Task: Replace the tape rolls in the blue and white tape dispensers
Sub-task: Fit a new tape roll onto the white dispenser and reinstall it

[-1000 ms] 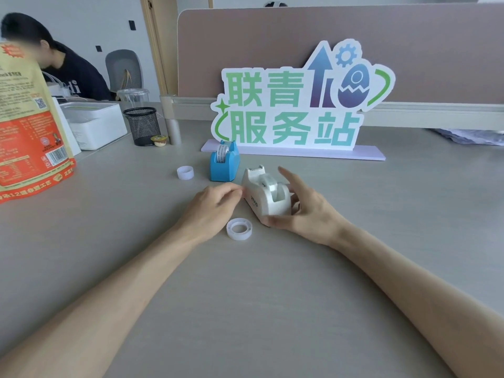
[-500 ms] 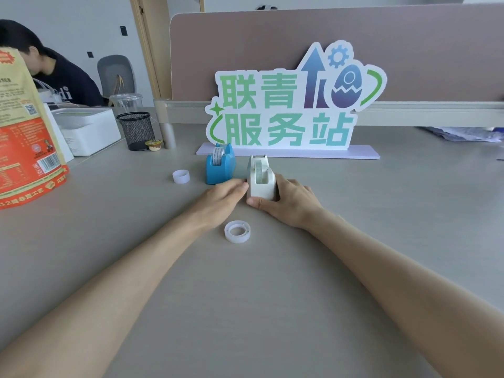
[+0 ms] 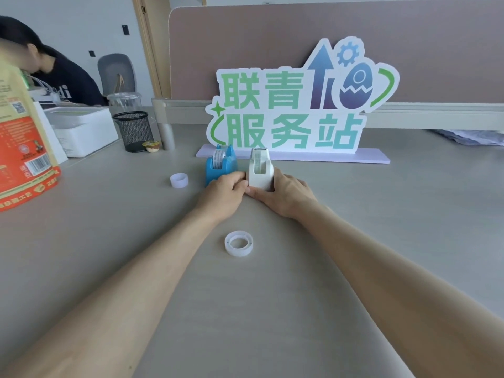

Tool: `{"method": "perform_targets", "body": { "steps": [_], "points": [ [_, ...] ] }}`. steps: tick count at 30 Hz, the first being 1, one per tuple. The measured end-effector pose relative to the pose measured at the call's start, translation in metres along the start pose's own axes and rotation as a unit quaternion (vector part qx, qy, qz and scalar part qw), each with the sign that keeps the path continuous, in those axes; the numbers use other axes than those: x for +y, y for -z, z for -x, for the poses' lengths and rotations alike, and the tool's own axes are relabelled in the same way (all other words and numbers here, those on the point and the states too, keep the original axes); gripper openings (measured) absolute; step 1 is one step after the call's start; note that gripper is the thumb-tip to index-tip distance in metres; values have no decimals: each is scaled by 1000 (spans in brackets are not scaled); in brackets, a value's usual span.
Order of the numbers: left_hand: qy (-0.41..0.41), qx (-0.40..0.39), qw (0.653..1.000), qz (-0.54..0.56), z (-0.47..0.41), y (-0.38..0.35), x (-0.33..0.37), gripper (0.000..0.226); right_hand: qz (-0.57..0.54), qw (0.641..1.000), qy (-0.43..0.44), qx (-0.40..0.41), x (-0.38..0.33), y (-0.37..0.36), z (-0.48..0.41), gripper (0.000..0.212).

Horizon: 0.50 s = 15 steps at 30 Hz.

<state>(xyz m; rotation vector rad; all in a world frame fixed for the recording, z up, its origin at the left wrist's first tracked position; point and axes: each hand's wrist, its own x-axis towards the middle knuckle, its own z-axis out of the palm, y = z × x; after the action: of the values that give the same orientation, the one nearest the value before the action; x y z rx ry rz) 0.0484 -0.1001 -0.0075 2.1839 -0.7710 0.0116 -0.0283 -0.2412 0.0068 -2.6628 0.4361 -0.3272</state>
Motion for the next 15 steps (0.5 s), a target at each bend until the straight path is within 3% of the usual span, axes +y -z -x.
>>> {"method": "perform_targets", "body": {
  "steps": [8,11,15],
  "points": [
    [-7,-35,995,88,17,6,-1,44,-28,999,0,34,-2,3,35,43],
    [-8,-37,996,84,22,8,-1,44,-110,992,40,37,-5,10,69,49],
    [-4,-24,996,85,23,10,0,47,-111,982,148,-49,-13,15,101,57]
  ]
}}
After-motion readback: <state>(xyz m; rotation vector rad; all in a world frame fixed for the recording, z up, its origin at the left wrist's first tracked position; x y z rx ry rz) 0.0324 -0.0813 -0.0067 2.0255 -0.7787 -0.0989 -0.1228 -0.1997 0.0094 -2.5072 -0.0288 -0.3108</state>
